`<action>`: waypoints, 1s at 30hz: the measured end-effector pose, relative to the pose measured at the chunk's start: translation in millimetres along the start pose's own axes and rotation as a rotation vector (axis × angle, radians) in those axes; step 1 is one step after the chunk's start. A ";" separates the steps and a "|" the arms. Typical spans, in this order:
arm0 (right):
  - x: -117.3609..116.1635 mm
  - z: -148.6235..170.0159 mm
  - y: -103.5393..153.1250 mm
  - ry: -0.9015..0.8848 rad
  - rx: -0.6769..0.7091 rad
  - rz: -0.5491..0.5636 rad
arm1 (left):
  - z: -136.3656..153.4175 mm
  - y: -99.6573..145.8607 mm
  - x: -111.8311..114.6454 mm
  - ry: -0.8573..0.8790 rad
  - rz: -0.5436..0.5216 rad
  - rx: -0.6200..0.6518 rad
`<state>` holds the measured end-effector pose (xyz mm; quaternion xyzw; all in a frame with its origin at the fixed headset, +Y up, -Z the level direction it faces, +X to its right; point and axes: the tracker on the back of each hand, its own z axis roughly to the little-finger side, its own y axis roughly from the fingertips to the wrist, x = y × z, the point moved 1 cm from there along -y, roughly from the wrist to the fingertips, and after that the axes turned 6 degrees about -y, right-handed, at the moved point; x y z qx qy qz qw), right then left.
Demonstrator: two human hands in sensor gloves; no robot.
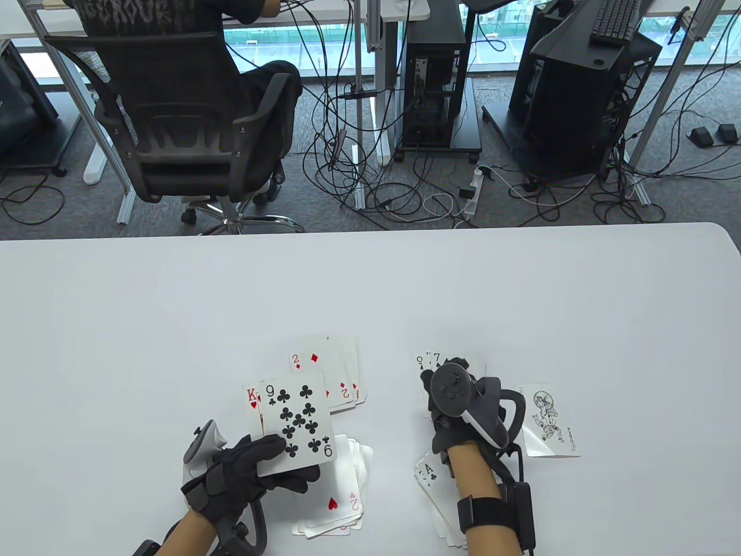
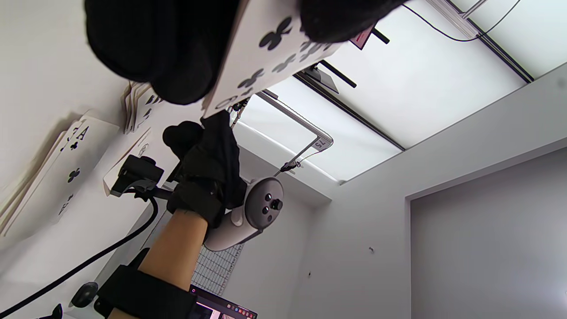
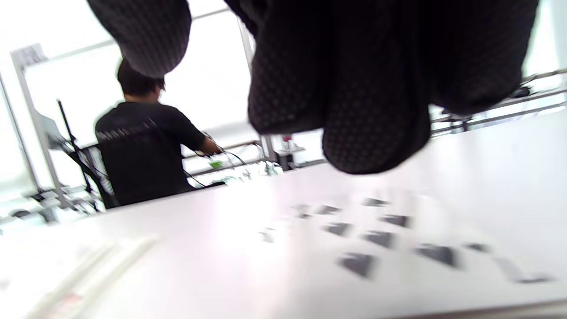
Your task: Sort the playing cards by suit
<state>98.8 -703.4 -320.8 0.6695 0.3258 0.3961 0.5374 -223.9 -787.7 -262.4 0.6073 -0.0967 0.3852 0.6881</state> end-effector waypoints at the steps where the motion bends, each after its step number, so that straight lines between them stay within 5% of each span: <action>1: -0.3 -8.0 4.3 -0.062 0.040 0.003 | 0.0 0.1 0.0 0.000 -0.001 0.001; 8: -16.9 -68.4 45.6 -0.401 0.260 -0.122 | -0.1 0.7 -0.2 -0.003 -0.003 0.006; 14: -33.4 -93.0 68.5 -0.371 0.402 -0.069 | -1.7 1.7 0.0 -0.010 -0.005 0.012; 24: -55.4 -100.1 74.4 -0.406 0.406 -0.043 | -1.2 2.6 0.0 -0.013 -0.005 0.003; 30: -61.1 -93.5 72.2 -0.603 0.281 -0.039 | -1.1 2.0 -0.2 -0.018 -0.008 0.010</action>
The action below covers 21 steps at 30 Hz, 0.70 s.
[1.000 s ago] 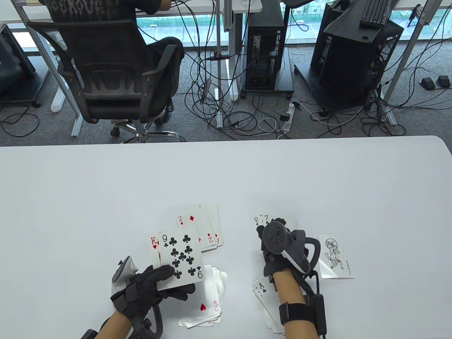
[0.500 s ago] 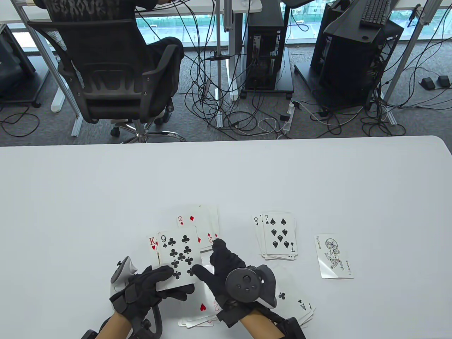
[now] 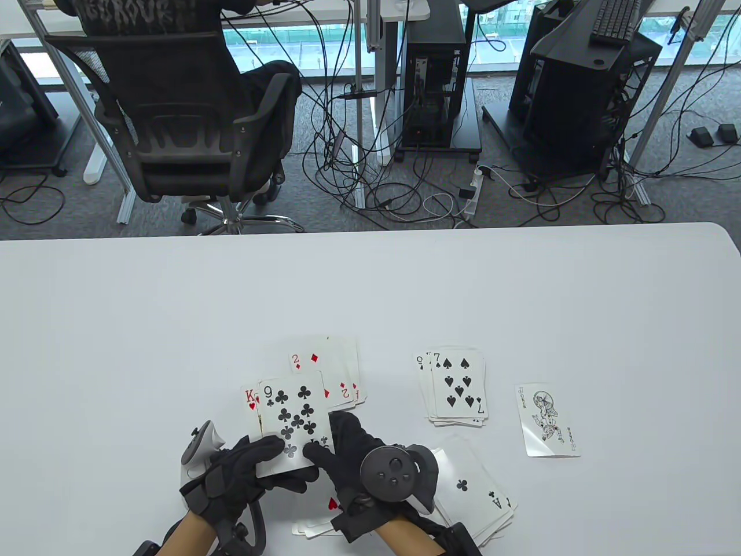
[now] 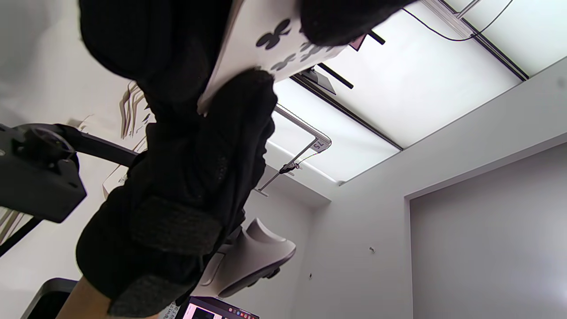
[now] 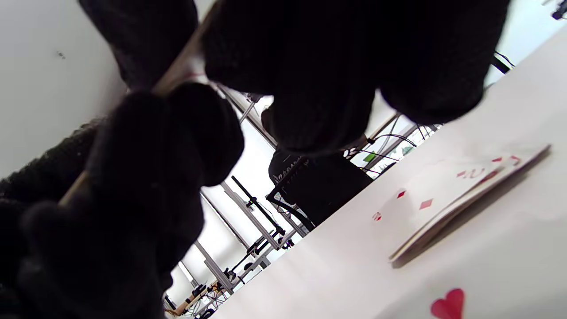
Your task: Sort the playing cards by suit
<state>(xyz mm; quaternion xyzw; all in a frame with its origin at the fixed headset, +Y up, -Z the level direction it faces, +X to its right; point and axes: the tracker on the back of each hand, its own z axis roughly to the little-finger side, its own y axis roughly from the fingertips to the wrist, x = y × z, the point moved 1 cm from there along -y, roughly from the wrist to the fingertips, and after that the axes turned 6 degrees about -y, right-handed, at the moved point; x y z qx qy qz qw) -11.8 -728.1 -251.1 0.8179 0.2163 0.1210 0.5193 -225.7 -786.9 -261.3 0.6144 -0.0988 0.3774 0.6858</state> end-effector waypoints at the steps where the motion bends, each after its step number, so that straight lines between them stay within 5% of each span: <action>1: 0.8 2.0 -0.4 -0.028 -0.021 0.004 | 0.1 0.1 -0.1 -0.001 0.001 -0.002; 10: 15.3 11.9 -0.9 -0.076 -0.086 0.010 | -0.6 0.7 -0.4 -0.007 0.003 -0.001; 21: 99.0 39.4 11.4 -0.006 -0.305 0.032 | -0.6 0.0 1.0 0.015 0.007 0.005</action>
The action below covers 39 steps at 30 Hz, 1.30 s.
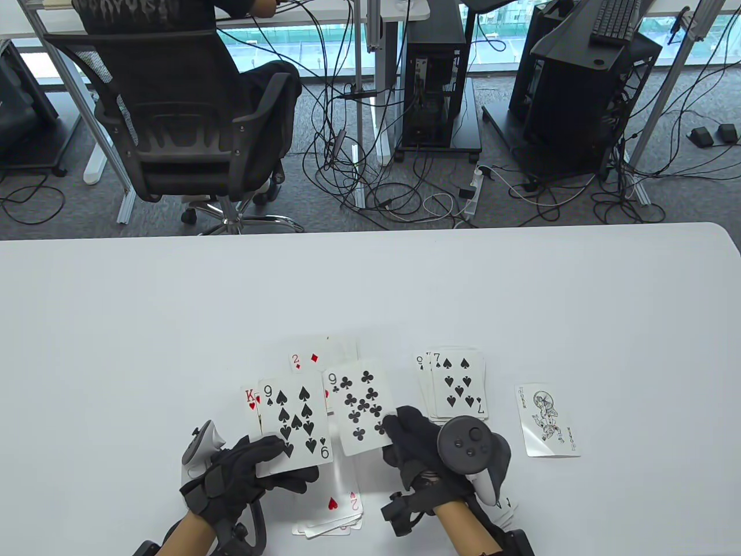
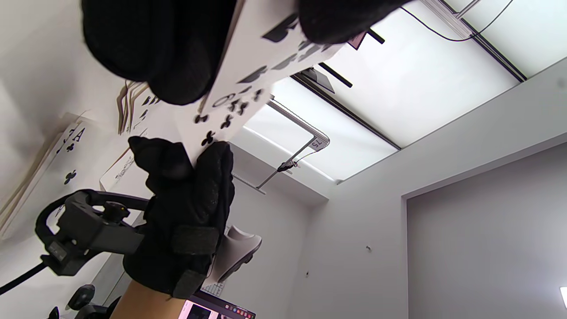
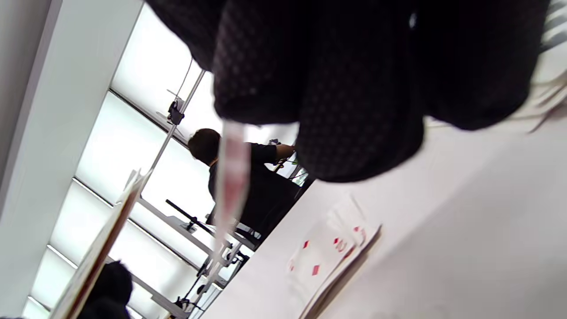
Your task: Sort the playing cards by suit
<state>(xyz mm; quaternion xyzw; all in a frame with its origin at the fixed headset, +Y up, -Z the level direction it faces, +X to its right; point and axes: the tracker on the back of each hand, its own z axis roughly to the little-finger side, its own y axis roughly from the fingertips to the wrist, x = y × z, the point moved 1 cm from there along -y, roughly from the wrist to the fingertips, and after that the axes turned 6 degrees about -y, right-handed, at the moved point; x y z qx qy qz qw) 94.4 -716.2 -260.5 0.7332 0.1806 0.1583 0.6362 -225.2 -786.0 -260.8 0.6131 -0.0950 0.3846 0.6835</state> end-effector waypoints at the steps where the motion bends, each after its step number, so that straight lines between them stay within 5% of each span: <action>1: 6.3 1.2 1.1 0.040 -0.029 -0.032 | -0.1 0.0 0.1 0.001 0.000 0.001; 6: 36.1 4.7 11.7 0.251 -0.168 -0.280 | -0.1 -0.1 -0.3 -0.001 -0.001 0.001; 12: 52.6 31.6 28.9 0.526 -0.366 -0.371 | 0.1 0.2 -0.3 -0.002 -0.003 -0.002; 19: 44.3 65.9 37.4 0.812 -0.470 -0.464 | 0.4 0.7 -0.7 -0.004 -0.005 0.000; 31: 28.0 63.2 31.8 1.073 -0.528 -0.535 | 0.9 1.4 0.0 0.000 -0.009 -0.010; 34: 25.4 43.2 25.3 1.025 -0.454 -0.455 | 1.1 1.4 0.1 -0.001 -0.006 -0.012; 39: -2.9 -7.0 16.5 0.776 -0.125 -0.375 | 3.0 1.2 0.3 0.003 -0.005 -0.024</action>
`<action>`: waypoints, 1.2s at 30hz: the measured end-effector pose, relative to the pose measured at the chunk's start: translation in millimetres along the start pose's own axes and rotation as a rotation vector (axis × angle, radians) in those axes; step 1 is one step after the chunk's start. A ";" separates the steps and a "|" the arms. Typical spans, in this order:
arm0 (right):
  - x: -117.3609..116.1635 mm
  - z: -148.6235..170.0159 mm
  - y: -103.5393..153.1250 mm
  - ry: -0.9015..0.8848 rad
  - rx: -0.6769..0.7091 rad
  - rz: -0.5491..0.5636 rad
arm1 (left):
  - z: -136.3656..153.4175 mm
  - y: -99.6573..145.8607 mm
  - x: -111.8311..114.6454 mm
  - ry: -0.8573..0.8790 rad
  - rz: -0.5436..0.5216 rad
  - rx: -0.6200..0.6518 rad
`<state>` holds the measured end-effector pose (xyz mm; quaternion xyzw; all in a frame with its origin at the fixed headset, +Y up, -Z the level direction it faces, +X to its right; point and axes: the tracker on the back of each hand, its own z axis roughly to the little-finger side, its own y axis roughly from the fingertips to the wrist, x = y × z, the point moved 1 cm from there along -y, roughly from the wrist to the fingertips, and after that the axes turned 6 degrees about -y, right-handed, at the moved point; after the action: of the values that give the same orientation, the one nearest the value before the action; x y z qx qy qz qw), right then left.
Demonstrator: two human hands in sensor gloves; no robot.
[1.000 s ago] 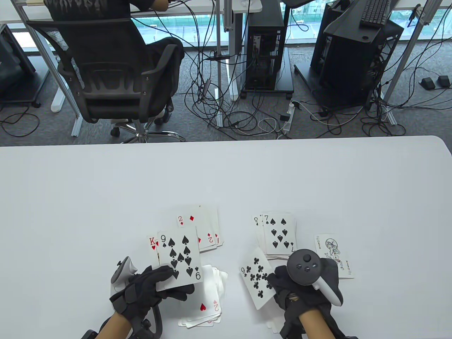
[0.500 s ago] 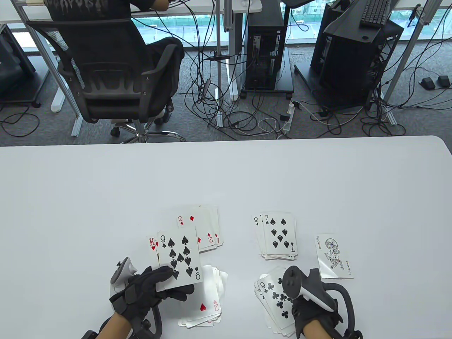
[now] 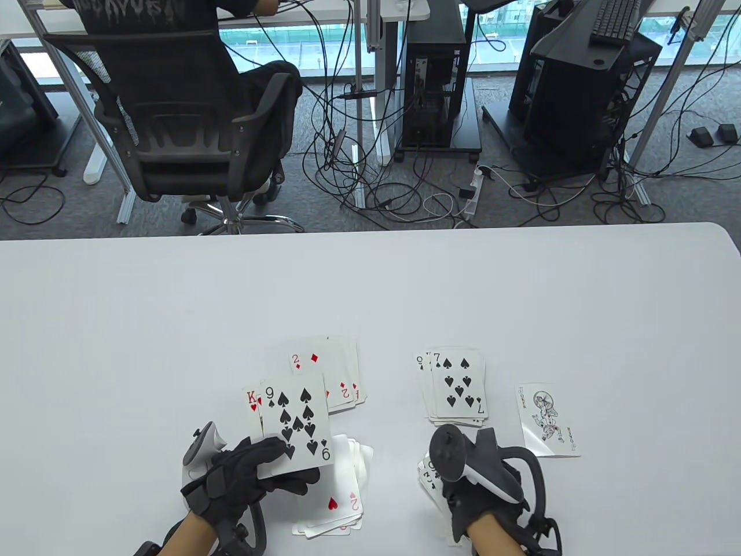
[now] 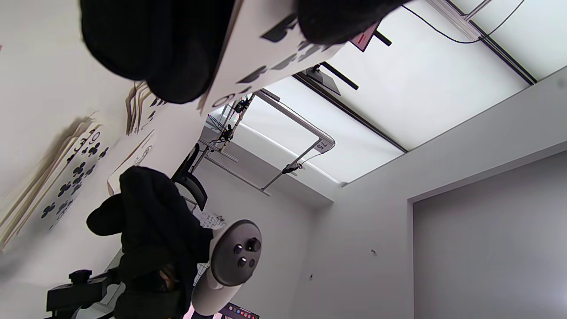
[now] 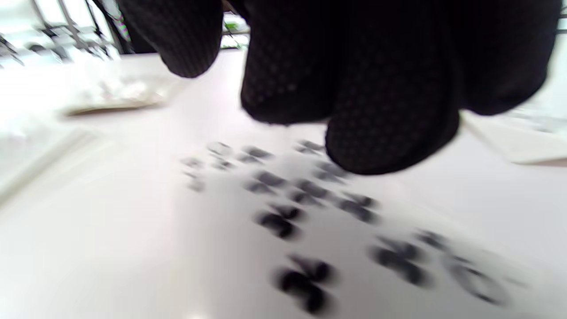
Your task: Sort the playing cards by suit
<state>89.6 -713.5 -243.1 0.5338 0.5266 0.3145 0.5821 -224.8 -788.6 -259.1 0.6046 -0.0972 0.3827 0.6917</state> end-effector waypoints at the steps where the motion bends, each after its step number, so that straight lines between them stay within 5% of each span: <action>1: 1.7 -11.5 -1.2 -0.055 0.074 0.016 | 0.3 -0.1 0.1 0.001 0.000 -0.002; 5: 0.6 -55.8 -6.6 -0.310 0.318 0.135 | -0.1 -0.3 0.3 -0.001 0.002 0.000; 12: -18.2 -88.0 -28.2 -0.645 0.414 0.247 | 0.2 -0.8 0.1 -0.001 0.002 0.001; 18: -38.2 -96.3 -36.8 -0.686 0.400 0.242 | 1.0 -1.5 0.5 0.003 0.003 -0.003; 21: -39.0 -91.5 -34.2 -0.734 0.396 0.391 | 2.8 -1.7 -0.6 -0.006 -0.005 -0.017; 36: -40.3 -58.8 -42.0 -0.918 0.245 0.432 | 1.8 -2.7 -1.2 -0.007 -0.006 0.000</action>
<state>15.6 -743.6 -264.6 0.7772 0.1282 0.0972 0.6084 -223.3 -790.7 -261.4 0.6061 -0.0979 0.3785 0.6926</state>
